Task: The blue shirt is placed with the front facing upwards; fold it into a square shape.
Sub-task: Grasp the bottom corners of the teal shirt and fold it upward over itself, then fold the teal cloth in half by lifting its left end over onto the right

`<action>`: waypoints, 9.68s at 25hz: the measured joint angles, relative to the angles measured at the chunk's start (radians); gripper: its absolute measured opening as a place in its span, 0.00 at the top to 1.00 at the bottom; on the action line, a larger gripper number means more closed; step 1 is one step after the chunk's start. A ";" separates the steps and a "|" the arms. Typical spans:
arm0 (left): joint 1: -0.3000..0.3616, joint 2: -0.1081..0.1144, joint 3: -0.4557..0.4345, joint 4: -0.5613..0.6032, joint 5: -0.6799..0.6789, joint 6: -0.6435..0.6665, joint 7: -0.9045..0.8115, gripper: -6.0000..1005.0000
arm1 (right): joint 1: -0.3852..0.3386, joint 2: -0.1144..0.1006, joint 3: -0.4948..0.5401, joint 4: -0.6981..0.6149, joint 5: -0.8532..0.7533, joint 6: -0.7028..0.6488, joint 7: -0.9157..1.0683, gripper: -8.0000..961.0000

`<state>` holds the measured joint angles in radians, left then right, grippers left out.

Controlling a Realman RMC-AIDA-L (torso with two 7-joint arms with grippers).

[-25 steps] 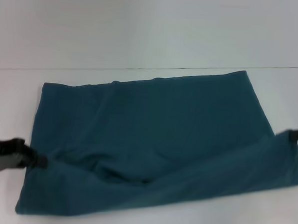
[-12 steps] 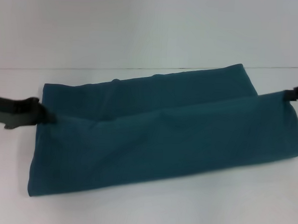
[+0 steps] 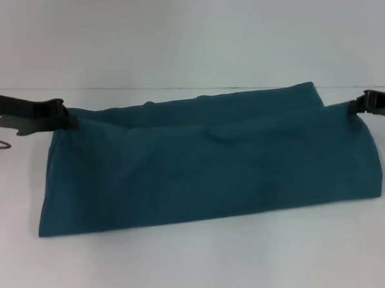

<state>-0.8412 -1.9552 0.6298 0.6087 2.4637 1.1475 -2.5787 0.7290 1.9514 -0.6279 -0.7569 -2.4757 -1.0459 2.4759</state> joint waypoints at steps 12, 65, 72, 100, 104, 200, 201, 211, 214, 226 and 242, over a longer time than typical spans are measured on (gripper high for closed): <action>-0.013 -0.032 0.016 -0.004 0.000 -0.187 0.007 0.96 | 0.058 0.018 -0.084 0.101 -0.005 0.242 0.004 0.96; 0.059 -0.111 0.055 0.045 -0.142 -0.370 -0.002 0.44 | 0.178 -0.025 -0.159 0.185 -0.117 0.413 0.064 0.30; 0.188 -0.104 0.054 0.140 -0.505 -0.137 0.166 0.45 | -0.019 0.003 -0.150 -0.031 0.271 0.160 -0.093 0.03; 0.300 -0.062 0.102 0.117 -0.478 -0.008 0.339 0.38 | -0.328 0.006 -0.057 0.056 0.721 -0.380 -0.417 0.03; 0.294 -0.074 0.111 0.119 -0.463 -0.052 0.334 0.28 | -0.325 0.006 -0.056 0.056 0.721 -0.372 -0.417 0.03; 0.163 -0.141 0.155 -0.018 -0.143 -0.362 0.252 0.14 | -0.350 0.003 -0.038 0.096 0.696 -0.313 -0.440 0.03; 0.162 -0.141 0.155 -0.018 -0.145 -0.355 0.252 0.14 | -0.350 0.003 -0.038 0.096 0.696 -0.313 -0.440 0.03; 0.159 -0.172 0.149 0.054 -0.181 -0.244 0.252 0.20 | -0.357 0.003 -0.038 0.096 0.696 -0.313 -0.440 0.03; 0.146 -0.174 0.155 0.050 -0.169 -0.239 0.241 0.22 | -0.358 0.003 -0.038 0.096 0.696 -0.312 -0.441 0.03; 0.129 -0.175 0.171 0.064 -0.089 -0.270 0.197 0.52 | -0.358 0.003 -0.024 0.099 0.696 -0.308 -0.442 0.03; 0.135 -0.184 0.211 0.111 -0.087 -0.271 0.206 0.94 | -0.355 0.003 -0.019 0.099 0.696 -0.309 -0.442 0.03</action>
<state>-0.7066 -2.1393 0.8406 0.7198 2.3767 0.8766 -2.3723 0.3741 1.9543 -0.6467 -0.6580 -1.7794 -1.3545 2.0340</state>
